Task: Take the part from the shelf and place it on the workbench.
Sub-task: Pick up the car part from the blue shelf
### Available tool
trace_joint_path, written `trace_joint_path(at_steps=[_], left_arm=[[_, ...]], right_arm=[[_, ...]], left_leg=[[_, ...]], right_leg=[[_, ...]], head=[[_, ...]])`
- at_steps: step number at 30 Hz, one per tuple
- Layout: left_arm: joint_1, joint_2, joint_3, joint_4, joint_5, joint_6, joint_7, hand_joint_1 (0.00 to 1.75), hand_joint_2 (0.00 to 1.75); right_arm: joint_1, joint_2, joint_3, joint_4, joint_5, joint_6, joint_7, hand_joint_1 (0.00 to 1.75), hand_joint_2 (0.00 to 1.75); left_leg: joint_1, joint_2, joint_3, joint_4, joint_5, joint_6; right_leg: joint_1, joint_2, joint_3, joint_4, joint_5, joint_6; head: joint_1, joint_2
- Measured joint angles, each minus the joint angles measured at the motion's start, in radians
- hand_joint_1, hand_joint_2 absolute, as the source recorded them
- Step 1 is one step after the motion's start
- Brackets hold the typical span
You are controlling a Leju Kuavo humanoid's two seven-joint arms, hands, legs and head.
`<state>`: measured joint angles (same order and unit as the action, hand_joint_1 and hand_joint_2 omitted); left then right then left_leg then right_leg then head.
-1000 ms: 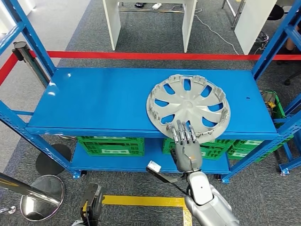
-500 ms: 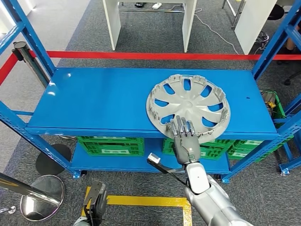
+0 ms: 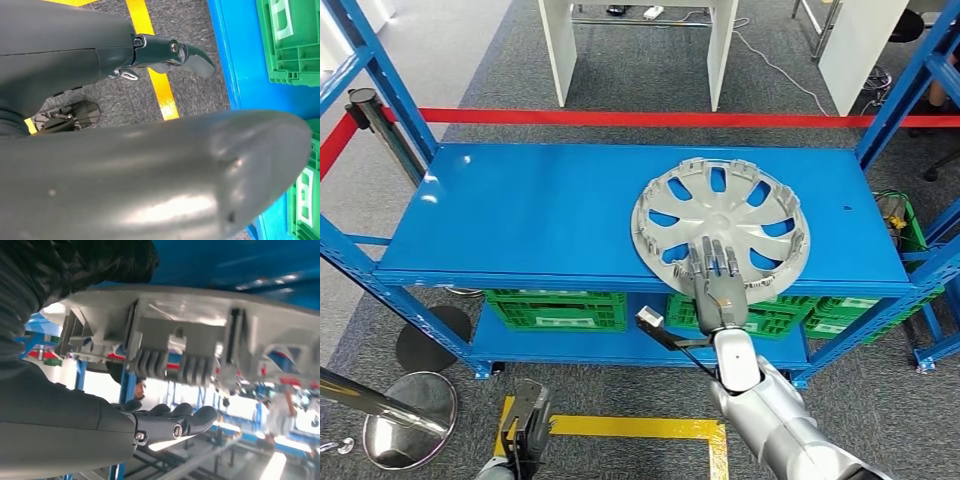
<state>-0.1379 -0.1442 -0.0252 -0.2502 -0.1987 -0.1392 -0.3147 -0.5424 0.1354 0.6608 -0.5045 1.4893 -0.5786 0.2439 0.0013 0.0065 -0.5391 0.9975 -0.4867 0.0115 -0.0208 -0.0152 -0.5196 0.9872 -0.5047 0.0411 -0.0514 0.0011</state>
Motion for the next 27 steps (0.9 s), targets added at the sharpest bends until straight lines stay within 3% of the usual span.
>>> trace_joint_path(at_steps=[3,4,7,8,27], left_arm=[[-0.002,0.0,-0.004,0.0,0.0,-0.002,0.003,0.0,0.0],[-0.003,0.0,-0.005,0.0,0.001,-0.002,0.004,0.0,0.0],[-0.004,0.0,-0.006,0.0,0.001,-0.007,0.007,0.0,0.0],[-0.005,0.0,-0.007,0.0,0.001,-0.008,0.008,0.0,0.0],[-0.009,-0.001,-0.025,-0.003,0.021,-0.016,0.013,0.0,0.0]], right_arm=[[-0.013,0.002,-0.009,0.016,-0.007,0.016,0.006,0.04,1.75],[-0.016,0.002,-0.011,0.021,-0.008,0.018,0.007,0.22,1.75],[-0.023,0.003,-0.015,0.033,-0.012,0.03,0.011,1.49,1.75],[-0.025,0.003,-0.018,0.038,-0.015,0.036,0.013,1.75,1.75],[-0.052,0.011,-0.058,0.079,-0.021,0.036,0.023,1.75,1.75]], left_leg=[[0.0,0.0,0.0,0.0,0.0,0.0],[0.0,0.0,0.0,0.0,0.0,0.0],[0.0,0.0,0.0,0.0,0.0,0.0],[0.0,0.0,0.0,0.0,0.0,0.0],[0.0,0.0,0.0,0.0,0.0,0.0]], right_leg=[[0.0,0.0,0.0,0.0,0.0,0.0],[0.0,0.0,0.0,0.0,0.0,0.0],[0.0,0.0,0.0,0.0,0.0,0.0],[0.0,0.0,0.0,0.0,0.0,0.0],[0.0,0.0,0.0,0.0,0.0,0.0]], head=[[0.0,0.0],[0.0,0.0],[0.0,0.0],[0.0,0.0],[0.0,0.0]])
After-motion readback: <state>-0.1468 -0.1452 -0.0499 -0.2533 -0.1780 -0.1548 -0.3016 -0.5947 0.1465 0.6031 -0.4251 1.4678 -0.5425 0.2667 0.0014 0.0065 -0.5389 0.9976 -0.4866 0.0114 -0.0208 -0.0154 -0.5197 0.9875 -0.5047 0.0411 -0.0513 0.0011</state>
